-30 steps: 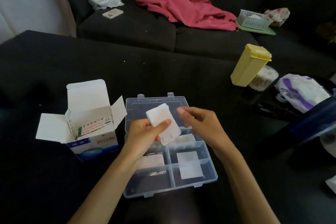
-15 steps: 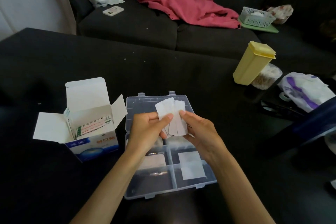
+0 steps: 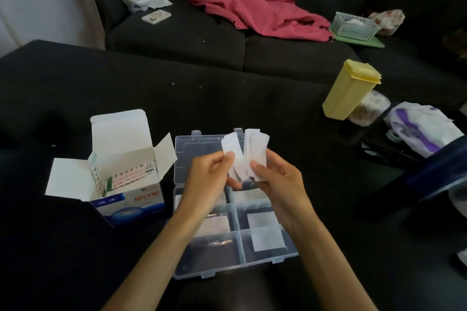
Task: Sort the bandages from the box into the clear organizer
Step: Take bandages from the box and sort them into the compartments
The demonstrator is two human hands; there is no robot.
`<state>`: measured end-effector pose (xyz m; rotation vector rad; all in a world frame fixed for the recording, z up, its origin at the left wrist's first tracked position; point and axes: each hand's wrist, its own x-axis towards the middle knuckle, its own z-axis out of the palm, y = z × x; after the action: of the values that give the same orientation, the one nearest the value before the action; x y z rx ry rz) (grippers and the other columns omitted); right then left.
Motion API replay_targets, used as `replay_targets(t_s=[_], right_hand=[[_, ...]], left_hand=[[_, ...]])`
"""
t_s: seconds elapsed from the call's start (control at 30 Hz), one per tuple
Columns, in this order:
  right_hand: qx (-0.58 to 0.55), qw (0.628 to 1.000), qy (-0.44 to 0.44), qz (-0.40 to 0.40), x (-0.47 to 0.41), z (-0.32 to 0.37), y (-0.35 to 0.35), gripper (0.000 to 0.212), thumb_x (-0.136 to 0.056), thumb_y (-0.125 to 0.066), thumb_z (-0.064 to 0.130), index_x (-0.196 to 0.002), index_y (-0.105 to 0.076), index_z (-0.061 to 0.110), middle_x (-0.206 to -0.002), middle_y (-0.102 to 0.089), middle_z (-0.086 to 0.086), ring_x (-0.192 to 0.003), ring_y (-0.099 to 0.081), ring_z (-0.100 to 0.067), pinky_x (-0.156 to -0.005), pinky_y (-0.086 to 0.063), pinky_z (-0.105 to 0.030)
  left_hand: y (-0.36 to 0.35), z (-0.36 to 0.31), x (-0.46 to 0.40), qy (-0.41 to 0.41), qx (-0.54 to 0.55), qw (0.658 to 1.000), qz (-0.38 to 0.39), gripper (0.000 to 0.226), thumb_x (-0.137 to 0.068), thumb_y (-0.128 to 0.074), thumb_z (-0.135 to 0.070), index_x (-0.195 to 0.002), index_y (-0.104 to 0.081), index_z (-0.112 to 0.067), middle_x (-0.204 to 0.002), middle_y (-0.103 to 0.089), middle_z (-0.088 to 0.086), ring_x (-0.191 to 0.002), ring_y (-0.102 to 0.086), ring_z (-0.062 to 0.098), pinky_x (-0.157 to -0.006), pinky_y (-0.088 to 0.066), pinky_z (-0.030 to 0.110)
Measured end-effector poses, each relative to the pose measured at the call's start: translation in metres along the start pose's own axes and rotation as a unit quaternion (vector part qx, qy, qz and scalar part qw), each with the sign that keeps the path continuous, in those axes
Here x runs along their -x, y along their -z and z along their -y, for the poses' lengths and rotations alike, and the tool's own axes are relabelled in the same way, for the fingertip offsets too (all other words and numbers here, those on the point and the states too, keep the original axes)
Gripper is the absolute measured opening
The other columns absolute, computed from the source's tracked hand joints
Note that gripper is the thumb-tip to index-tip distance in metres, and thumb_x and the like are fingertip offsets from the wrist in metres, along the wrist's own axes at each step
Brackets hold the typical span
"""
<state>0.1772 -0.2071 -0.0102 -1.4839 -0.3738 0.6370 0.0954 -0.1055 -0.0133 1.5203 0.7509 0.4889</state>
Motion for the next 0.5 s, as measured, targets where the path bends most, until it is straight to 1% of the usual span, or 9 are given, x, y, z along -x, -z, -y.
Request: replay_targets(t_s=[0.07,0.13,0.2,0.23,0.3,0.37,0.43,0.5], right_hand=[[-0.054,0.998,-0.034,-0.008,-0.002,-0.001,0.002,0.023,-0.091,-0.058,0.014,-0.107,-0.062,0.03,-0.104,-0.068,0.004,-0.091,-0.068,-0.011,-0.07,-0.056,-0.021],[-0.108,0.992,-0.071,-0.013,-0.005,-0.001,0.005,0.022,-0.09,-0.058,0.014,-0.104,-0.062,0.03,-0.106,-0.067,0.002,-0.094,-0.068,-0.016,-0.072,-0.057,-0.024],[-0.122,0.988,-0.089,0.002,-0.007,-0.001,0.008,0.026,-0.089,-0.059,0.014,-0.112,-0.06,0.027,-0.11,-0.066,0.001,-0.096,-0.067,-0.018,-0.072,-0.057,-0.025],[-0.114,0.99,-0.087,0.011,-0.007,-0.001,0.008,0.029,-0.089,-0.059,0.014,-0.116,-0.059,0.026,-0.109,-0.066,0.001,-0.094,-0.068,-0.015,-0.07,-0.057,-0.024],[-0.057,0.997,-0.059,-0.001,-0.006,-0.003,0.006,0.031,-0.089,-0.06,0.015,-0.118,-0.058,0.026,-0.108,-0.067,0.003,-0.089,-0.069,-0.011,-0.067,-0.056,-0.021],[0.049,0.997,0.006,-0.058,-0.006,-0.007,0.002,0.033,-0.088,-0.062,0.017,-0.119,-0.059,0.025,-0.113,-0.066,0.004,-0.095,-0.067,-0.012,-0.073,-0.058,-0.025],[0.131,0.984,0.063,-0.104,-0.008,-0.011,0.001,0.037,-0.087,-0.064,0.018,-0.122,-0.059,0.023,-0.118,-0.064,0.005,-0.102,-0.064,-0.012,-0.078,-0.058,-0.027],[0.153,0.978,0.095,-0.109,-0.007,-0.013,0.0,0.037,-0.086,-0.064,0.015,-0.122,-0.059,0.022,-0.117,-0.063,0.008,-0.1,-0.062,-0.006,-0.074,-0.056,-0.019]], left_hand=[[0.001,0.0,0.0,-0.004,0.022,1.0,0.003,0.02,-0.096,-0.051,-0.02,-0.091,-0.065,-0.008,-0.067,-0.063,-0.007,-0.053,-0.063,0.004,-0.058,-0.052,0.02],[0.002,0.0,0.001,0.012,0.048,0.999,-0.007,0.016,-0.095,-0.051,-0.02,-0.098,-0.064,-0.011,-0.075,-0.062,-0.006,-0.054,-0.063,0.003,-0.054,-0.049,0.013],[0.002,0.001,0.0,0.009,0.008,1.0,-0.022,0.015,-0.094,-0.052,-0.024,-0.101,-0.064,-0.017,-0.081,-0.064,-0.005,-0.061,-0.066,0.007,-0.061,-0.049,0.014],[0.001,0.002,0.001,0.003,0.0,1.0,-0.023,0.014,-0.093,-0.054,-0.025,-0.1,-0.064,-0.018,-0.084,-0.066,-0.005,-0.064,-0.066,0.008,-0.063,-0.05,0.014],[0.0,0.002,0.003,-0.003,0.021,0.999,-0.023,0.008,-0.092,-0.057,-0.021,-0.096,-0.065,-0.02,-0.084,-0.066,-0.007,-0.063,-0.067,0.003,-0.059,-0.051,0.01],[-0.001,-0.001,0.006,-0.012,0.043,0.999,-0.021,0.009,-0.092,-0.057,-0.017,-0.089,-0.064,-0.023,-0.081,-0.065,-0.009,-0.06,-0.066,-0.004,-0.054,-0.049,0.007],[-0.003,-0.004,0.008,-0.012,0.081,0.997,0.001,0.011,-0.093,-0.055,-0.013,-0.088,-0.064,-0.015,-0.077,-0.063,-0.005,-0.055,-0.062,-0.007,-0.049,-0.045,0.006],[-0.005,-0.005,0.01,-0.008,0.096,0.995,0.02,0.01,-0.093,-0.056,-0.012,-0.087,-0.064,-0.009,-0.073,-0.062,-0.004,-0.05,-0.059,-0.009,-0.046,-0.043,0.007]])
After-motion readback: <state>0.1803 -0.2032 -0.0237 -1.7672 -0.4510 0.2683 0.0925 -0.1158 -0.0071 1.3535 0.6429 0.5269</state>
